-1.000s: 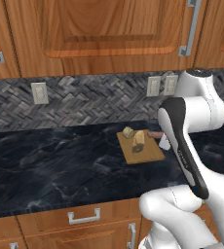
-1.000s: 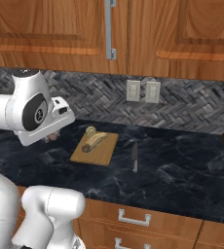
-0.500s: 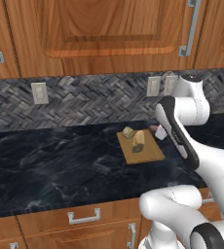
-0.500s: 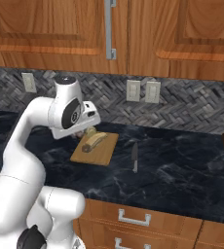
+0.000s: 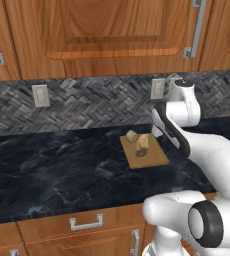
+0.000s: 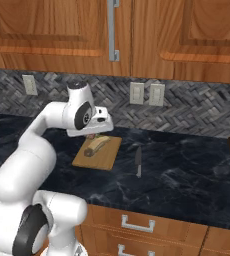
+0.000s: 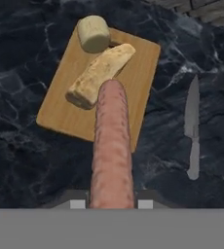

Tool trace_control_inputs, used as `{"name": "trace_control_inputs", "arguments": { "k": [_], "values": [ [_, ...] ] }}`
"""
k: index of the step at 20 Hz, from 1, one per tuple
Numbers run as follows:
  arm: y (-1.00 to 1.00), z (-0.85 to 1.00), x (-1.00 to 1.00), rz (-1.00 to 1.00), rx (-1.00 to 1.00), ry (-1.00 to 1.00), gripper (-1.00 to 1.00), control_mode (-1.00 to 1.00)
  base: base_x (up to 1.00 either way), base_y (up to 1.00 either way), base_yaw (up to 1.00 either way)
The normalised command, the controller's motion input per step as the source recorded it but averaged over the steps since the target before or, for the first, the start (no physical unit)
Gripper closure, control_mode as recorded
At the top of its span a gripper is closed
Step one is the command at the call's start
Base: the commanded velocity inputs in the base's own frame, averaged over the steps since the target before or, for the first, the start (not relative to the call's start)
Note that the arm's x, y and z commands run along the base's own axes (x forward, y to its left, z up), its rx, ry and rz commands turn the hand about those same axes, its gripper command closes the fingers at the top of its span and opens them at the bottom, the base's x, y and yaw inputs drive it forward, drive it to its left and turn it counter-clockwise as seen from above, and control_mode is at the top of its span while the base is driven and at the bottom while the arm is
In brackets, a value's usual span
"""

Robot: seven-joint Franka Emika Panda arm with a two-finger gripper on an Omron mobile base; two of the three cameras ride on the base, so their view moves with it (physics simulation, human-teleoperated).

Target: Retrieve the sausage and cheese from the fridge and place them on the cutting board on the counter.

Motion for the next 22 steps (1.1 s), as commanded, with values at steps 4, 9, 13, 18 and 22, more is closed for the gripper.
{"name": "trace_control_inputs", "arguments": {
  "k": [4, 9, 13, 18, 22],
  "values": [
    [0.00, -0.21, 0.27, -0.46, 0.04, 0.04, 1.00, -1.00, 0.00, 0.00, 0.00],
    [0.00, -0.21, 0.27, -0.39, 0.11, 0.04, 1.00, -1.00, 0.00, 0.00, 0.00],
    [0.00, -0.29, 0.55, -0.03, 0.01, 0.15, 1.00, -1.00, 0.00, 0.00, 0.00],
    [0.00, -0.39, 0.54, -0.01, 0.00, 0.11, 1.00, -1.00, 0.00, 0.00, 0.00],
    [0.00, -0.38, 0.38, -0.04, 0.00, 0.04, 1.00, -1.00, 0.00, 0.00, 0.00]
  ]
}}
